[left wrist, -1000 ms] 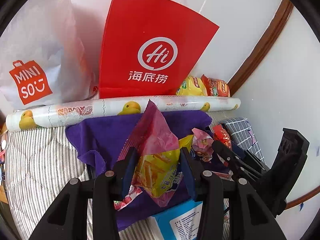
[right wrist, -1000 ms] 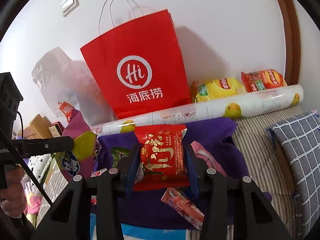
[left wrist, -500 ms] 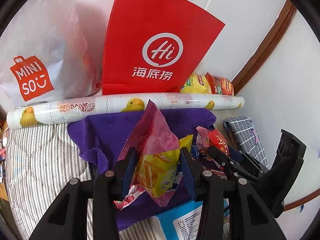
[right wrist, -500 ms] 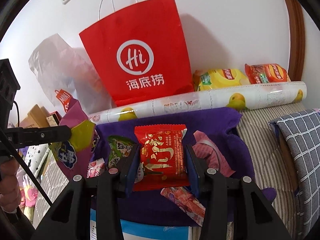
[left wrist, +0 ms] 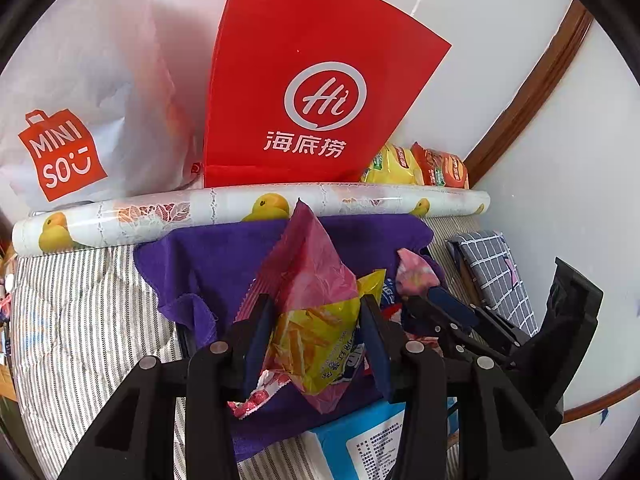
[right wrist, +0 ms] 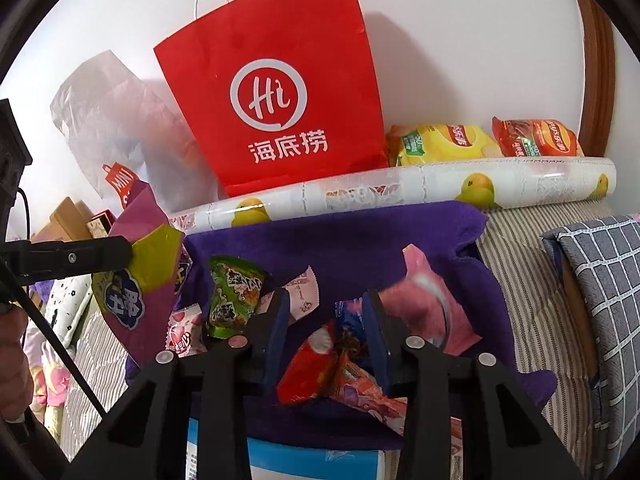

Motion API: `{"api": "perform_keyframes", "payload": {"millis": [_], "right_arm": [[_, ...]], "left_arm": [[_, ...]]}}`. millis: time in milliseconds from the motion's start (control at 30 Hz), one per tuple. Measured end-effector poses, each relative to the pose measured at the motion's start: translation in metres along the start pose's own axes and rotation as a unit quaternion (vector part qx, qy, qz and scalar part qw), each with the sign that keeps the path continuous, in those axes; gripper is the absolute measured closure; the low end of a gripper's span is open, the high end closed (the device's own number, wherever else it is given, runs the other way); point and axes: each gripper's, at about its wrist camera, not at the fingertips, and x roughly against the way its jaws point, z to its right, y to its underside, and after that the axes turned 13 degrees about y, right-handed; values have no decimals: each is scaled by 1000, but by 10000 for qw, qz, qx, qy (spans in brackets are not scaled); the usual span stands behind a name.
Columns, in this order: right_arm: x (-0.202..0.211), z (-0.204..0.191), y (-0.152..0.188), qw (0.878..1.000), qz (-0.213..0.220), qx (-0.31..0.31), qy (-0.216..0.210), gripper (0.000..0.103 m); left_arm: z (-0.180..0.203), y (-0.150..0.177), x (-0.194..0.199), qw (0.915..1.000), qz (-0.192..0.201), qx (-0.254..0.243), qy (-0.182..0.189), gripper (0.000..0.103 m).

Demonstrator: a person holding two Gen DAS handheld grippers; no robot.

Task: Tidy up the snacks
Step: 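Open the right tool to drop the red packet while the left tool drops the yellow-pink packet on the towel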

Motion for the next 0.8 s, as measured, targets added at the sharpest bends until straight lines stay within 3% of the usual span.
{"api": "perform_keyframes", "payload": {"millis": [333, 800], "right_arm": [[9, 3, -2, 9999, 120, -81, -62, 65], [13, 11, -3, 9995, 128, -182, -201, 63]], "left_arm": [[-6, -1, -11, 9998, -122, 182, 32, 61], [-16, 9, -56, 9960, -653, 605, 107, 61]]}}
